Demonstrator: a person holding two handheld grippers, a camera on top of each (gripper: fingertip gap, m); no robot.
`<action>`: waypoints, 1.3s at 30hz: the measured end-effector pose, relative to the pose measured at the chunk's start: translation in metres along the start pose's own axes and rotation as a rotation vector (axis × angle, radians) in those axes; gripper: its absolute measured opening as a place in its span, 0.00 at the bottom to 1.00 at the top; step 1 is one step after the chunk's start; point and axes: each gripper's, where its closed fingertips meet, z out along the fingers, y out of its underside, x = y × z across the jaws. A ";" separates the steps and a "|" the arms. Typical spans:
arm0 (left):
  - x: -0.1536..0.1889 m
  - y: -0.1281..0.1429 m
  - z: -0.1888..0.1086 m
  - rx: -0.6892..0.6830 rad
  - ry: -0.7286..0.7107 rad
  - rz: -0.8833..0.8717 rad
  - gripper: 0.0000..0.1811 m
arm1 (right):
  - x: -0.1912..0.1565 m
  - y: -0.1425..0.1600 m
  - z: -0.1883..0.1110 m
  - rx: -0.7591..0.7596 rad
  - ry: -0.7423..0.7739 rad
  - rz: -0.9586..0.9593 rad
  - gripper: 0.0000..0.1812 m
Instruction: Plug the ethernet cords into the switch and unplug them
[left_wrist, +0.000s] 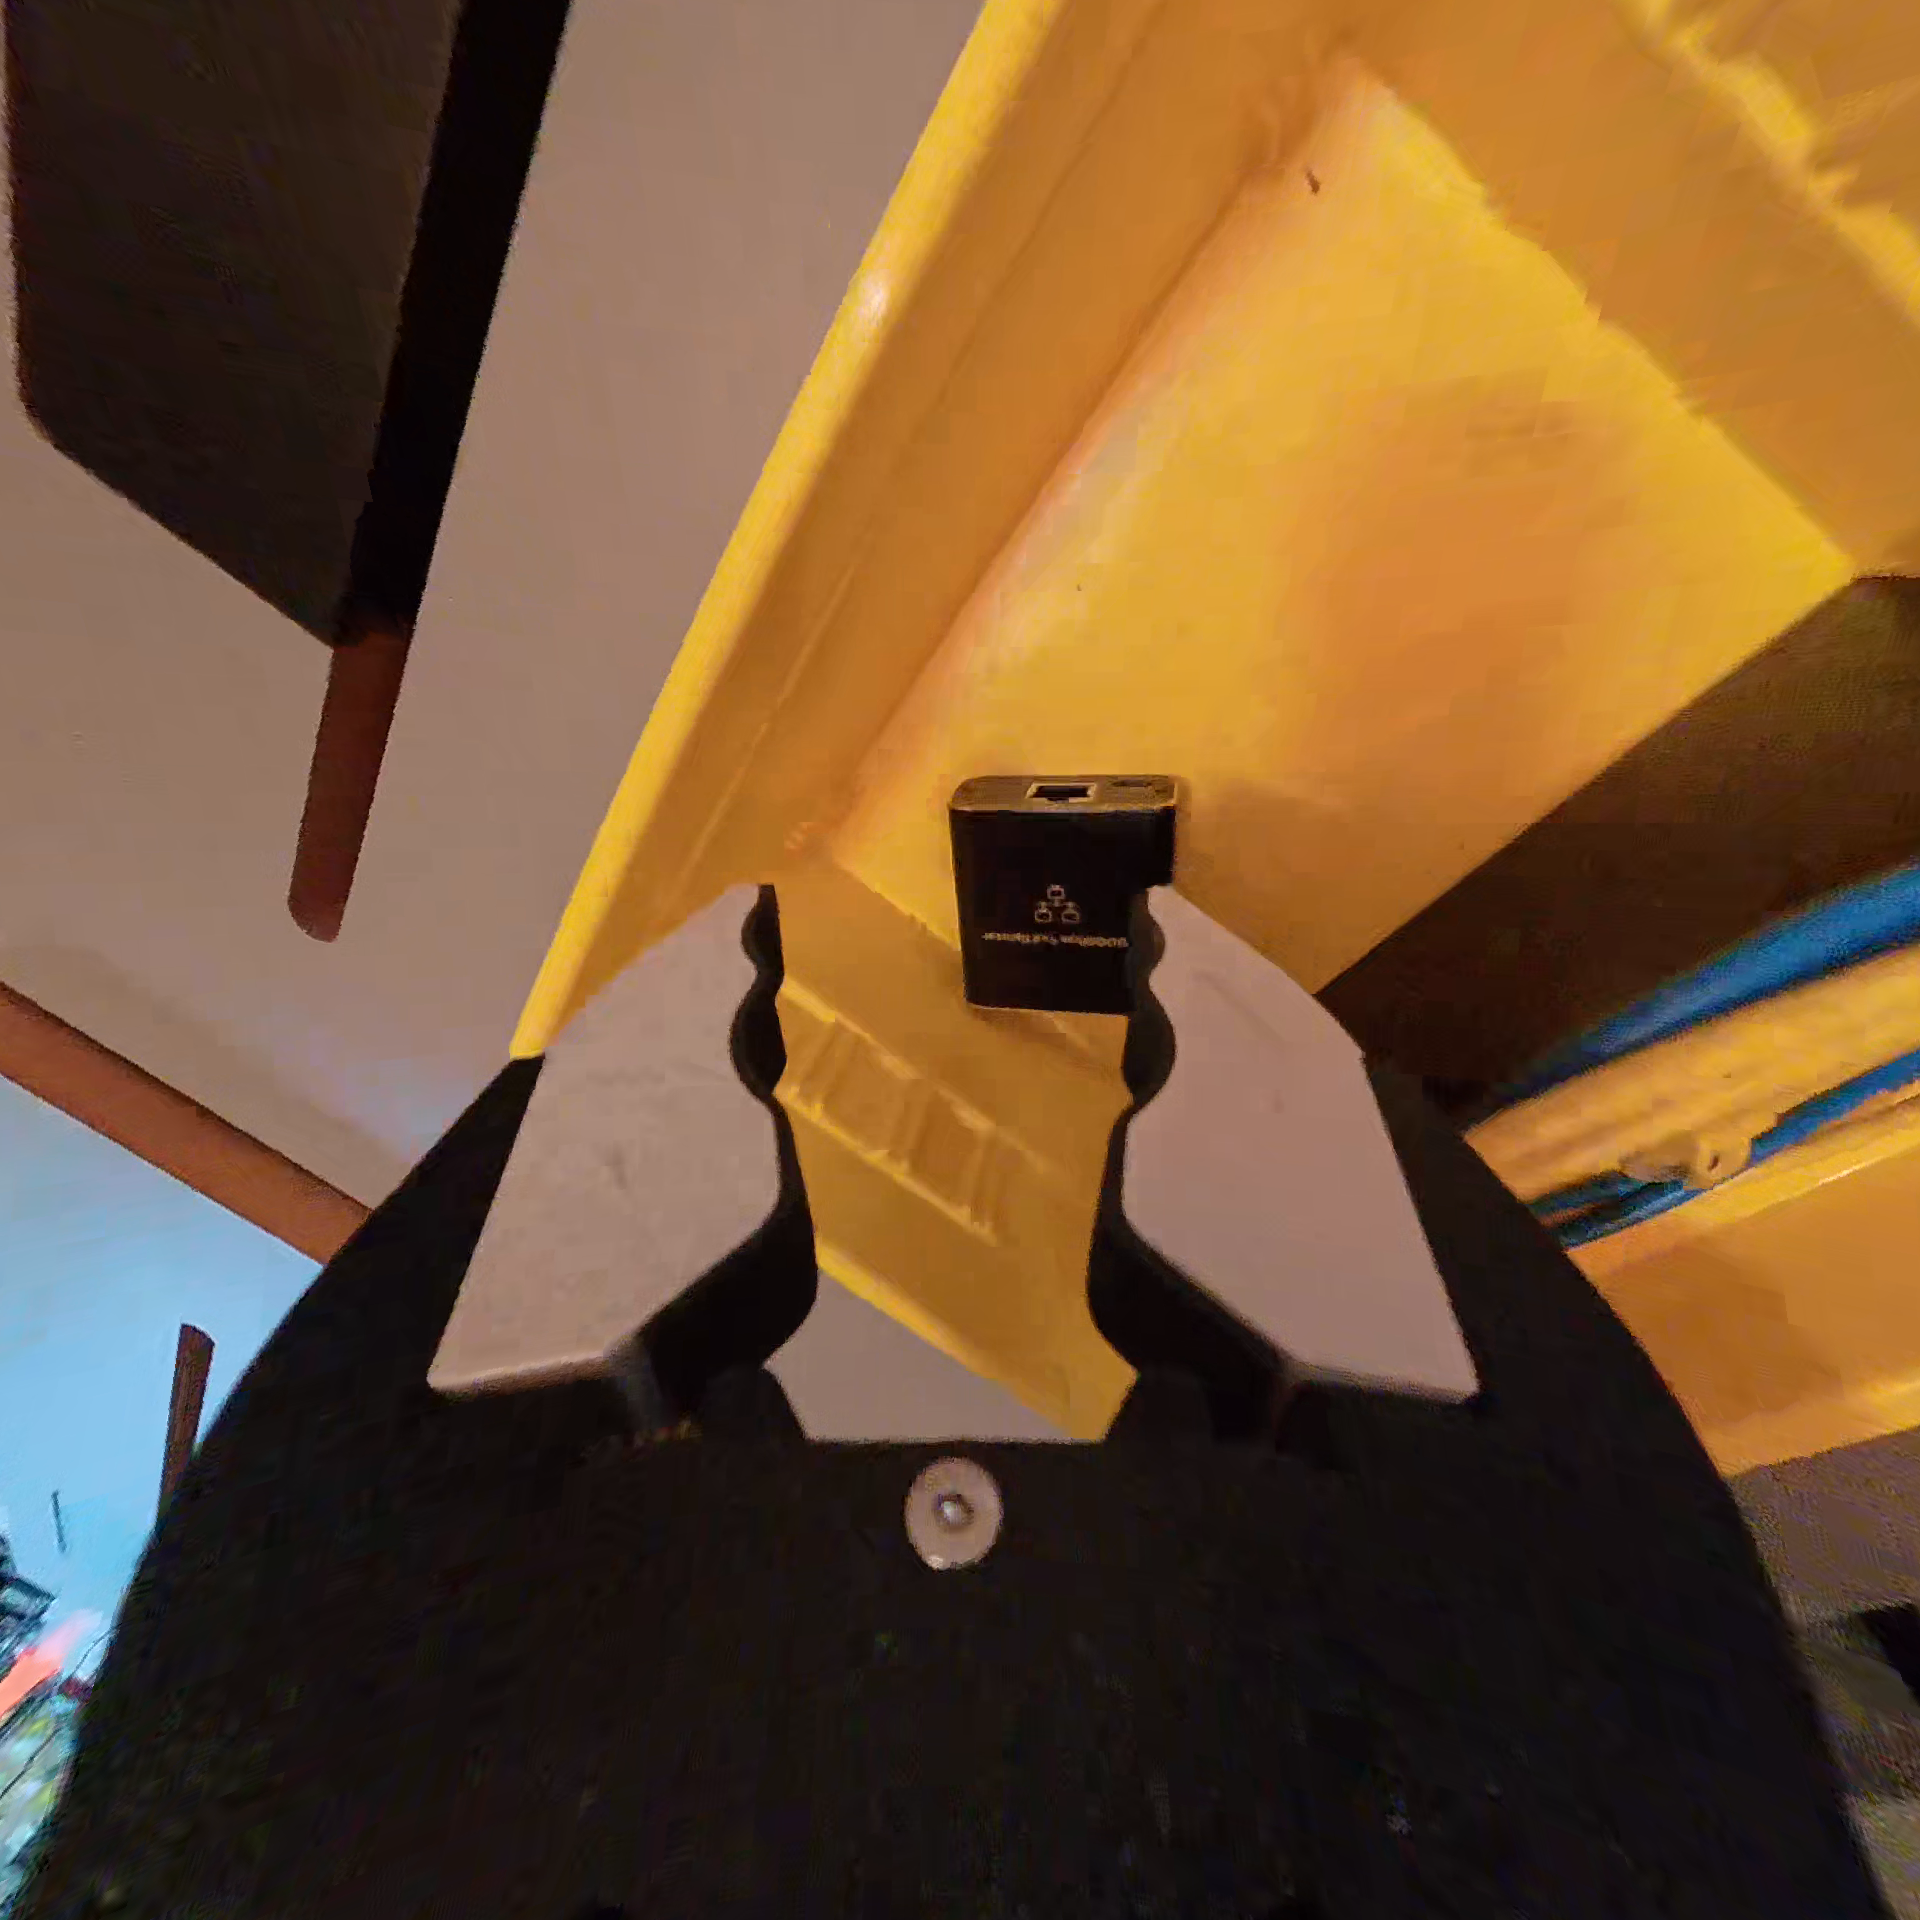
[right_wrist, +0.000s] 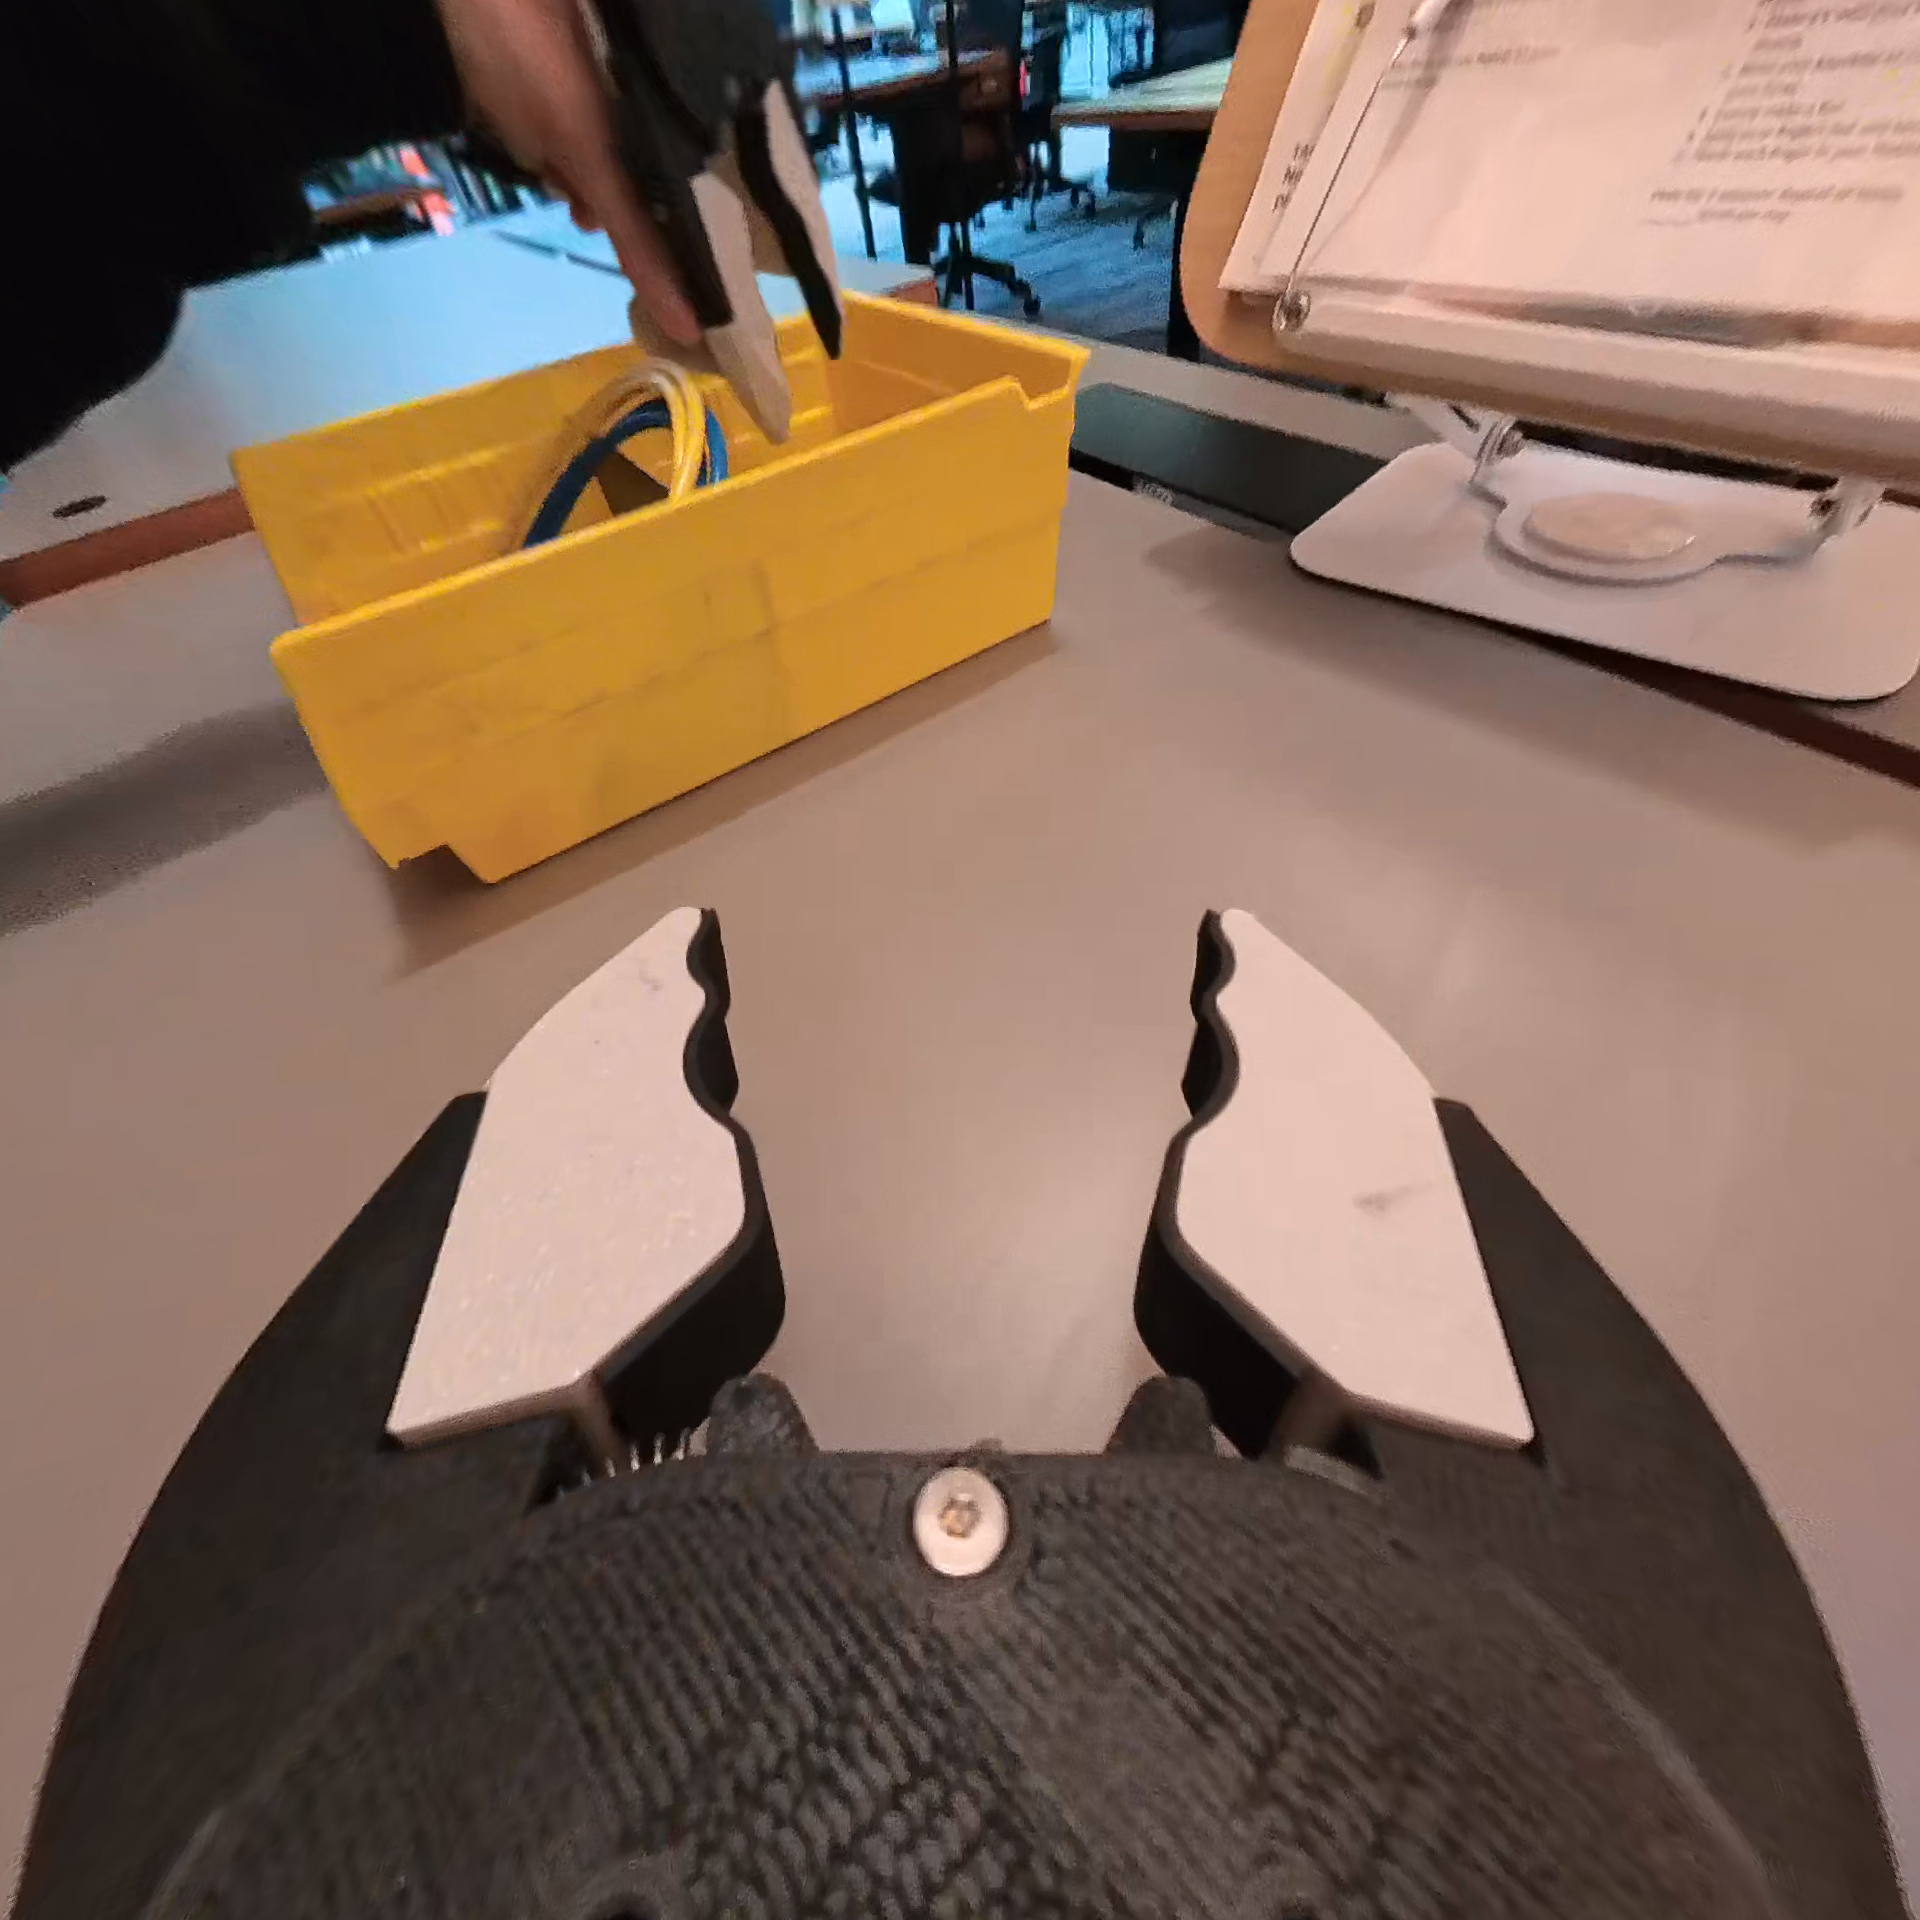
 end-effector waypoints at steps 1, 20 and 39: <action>0.003 0.000 0.010 -0.056 0.035 0.002 0.35 | 0.003 0.006 0.000 -0.032 0.011 -0.007 0.47; -0.012 0.031 0.060 -0.077 0.000 -0.113 0.33 | 0.099 0.039 -0.056 -0.230 0.518 0.050 0.37; 0.188 -0.055 -0.214 1.406 0.317 0.031 0.33 | -0.077 -0.054 0.001 0.330 -0.203 -0.152 0.49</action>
